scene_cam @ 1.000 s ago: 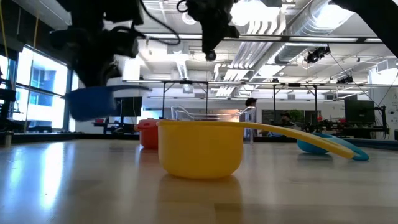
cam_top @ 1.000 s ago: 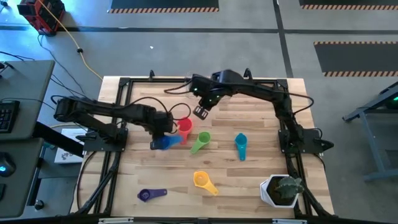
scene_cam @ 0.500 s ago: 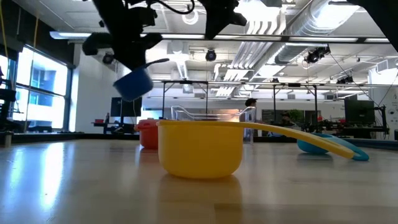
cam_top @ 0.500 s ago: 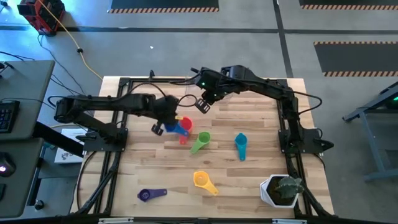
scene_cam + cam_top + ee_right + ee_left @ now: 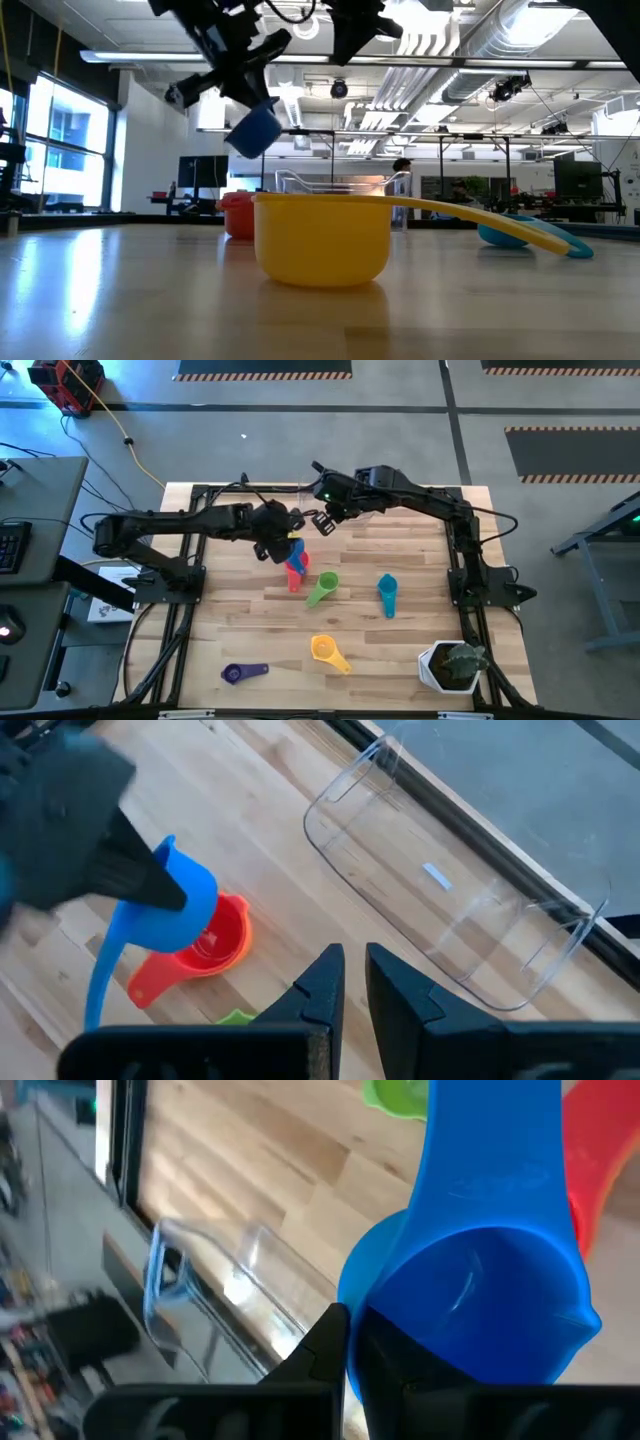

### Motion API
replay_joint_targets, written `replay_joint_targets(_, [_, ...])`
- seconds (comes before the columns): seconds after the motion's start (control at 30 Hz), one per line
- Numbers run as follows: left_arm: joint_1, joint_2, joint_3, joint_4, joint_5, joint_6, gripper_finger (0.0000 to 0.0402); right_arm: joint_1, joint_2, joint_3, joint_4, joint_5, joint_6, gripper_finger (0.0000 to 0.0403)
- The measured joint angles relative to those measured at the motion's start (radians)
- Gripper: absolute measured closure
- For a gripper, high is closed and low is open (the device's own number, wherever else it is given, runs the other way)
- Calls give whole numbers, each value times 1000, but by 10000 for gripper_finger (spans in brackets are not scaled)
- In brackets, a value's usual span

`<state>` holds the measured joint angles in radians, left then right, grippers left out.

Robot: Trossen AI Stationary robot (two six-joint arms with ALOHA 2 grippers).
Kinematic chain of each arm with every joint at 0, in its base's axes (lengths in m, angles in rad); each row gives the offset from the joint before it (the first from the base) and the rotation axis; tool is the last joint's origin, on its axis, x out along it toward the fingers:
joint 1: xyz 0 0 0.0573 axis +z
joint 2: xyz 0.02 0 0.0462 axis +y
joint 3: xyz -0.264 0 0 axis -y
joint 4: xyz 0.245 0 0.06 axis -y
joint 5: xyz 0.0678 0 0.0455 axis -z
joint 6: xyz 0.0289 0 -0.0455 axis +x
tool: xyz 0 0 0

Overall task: Nest measuring cups in basket
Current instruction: Stack the blue measuring cup on top of the red measuring cup

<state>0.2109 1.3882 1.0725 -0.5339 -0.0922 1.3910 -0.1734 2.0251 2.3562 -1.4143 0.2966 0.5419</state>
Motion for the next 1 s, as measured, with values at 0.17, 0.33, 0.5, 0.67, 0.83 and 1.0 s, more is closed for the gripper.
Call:
replay_joint_targets(0.17, [-20,71,0,7,2,89,397,0,0,0,1,5,9,366])
replay_joint_targets(0.33, [-45,111,0,5,1,145,397,0,0,0,0,45,34,366])
replay_joint_targets(0.5, [-64,122,0,2,-18,148,397,0,0,0,-1,46,35,366])
replay_joint_targets(0.67, [-63,135,-1,-21,-21,157,397,4,0,0,-2,45,35,366])
replay_joint_targets(0.83, [-61,161,-1,-16,-24,169,397,15,0,0,-2,43,35,366])
replay_joint_targets(1.0, [-61,196,0,-8,-67,167,397,26,0,0,-3,42,18,366])
